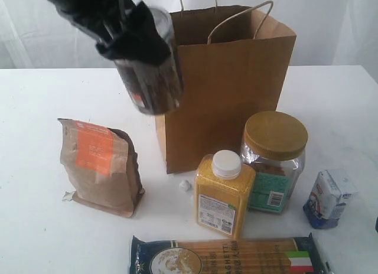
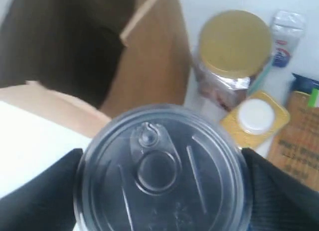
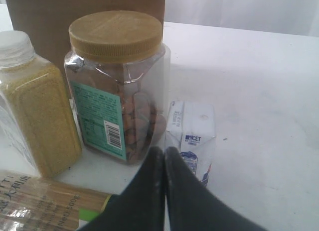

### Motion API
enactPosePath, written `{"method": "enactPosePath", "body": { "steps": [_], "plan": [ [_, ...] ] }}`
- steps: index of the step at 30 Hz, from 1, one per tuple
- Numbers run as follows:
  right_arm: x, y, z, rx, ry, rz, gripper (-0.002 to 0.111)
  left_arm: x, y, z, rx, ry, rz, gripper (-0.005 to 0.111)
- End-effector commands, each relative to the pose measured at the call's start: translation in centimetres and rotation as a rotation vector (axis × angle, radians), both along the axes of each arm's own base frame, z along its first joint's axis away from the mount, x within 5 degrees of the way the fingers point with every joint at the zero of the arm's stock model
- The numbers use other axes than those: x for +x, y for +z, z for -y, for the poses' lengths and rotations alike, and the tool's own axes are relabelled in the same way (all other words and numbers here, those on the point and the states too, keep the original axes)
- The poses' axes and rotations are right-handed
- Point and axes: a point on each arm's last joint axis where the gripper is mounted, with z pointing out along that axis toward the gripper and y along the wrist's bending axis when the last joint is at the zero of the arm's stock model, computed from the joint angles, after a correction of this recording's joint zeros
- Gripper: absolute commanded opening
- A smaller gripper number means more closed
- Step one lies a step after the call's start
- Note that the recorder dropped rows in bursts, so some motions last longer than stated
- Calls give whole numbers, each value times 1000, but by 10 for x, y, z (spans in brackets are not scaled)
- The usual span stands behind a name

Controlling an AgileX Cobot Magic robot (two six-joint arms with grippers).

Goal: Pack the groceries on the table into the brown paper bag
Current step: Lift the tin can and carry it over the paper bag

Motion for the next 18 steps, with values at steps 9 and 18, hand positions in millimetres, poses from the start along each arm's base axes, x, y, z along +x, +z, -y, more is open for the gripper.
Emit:
{"method": "enactPosePath", "body": {
  "steps": [9, 18],
  "plan": [
    [0, 1, 0, -1, 1, 19, 0, 6, 71, -14, -88, 156, 212, 0],
    [0, 1, 0, -1, 1, 19, 0, 39, 60, 41, -148, -26, 154, 0]
  ]
}}
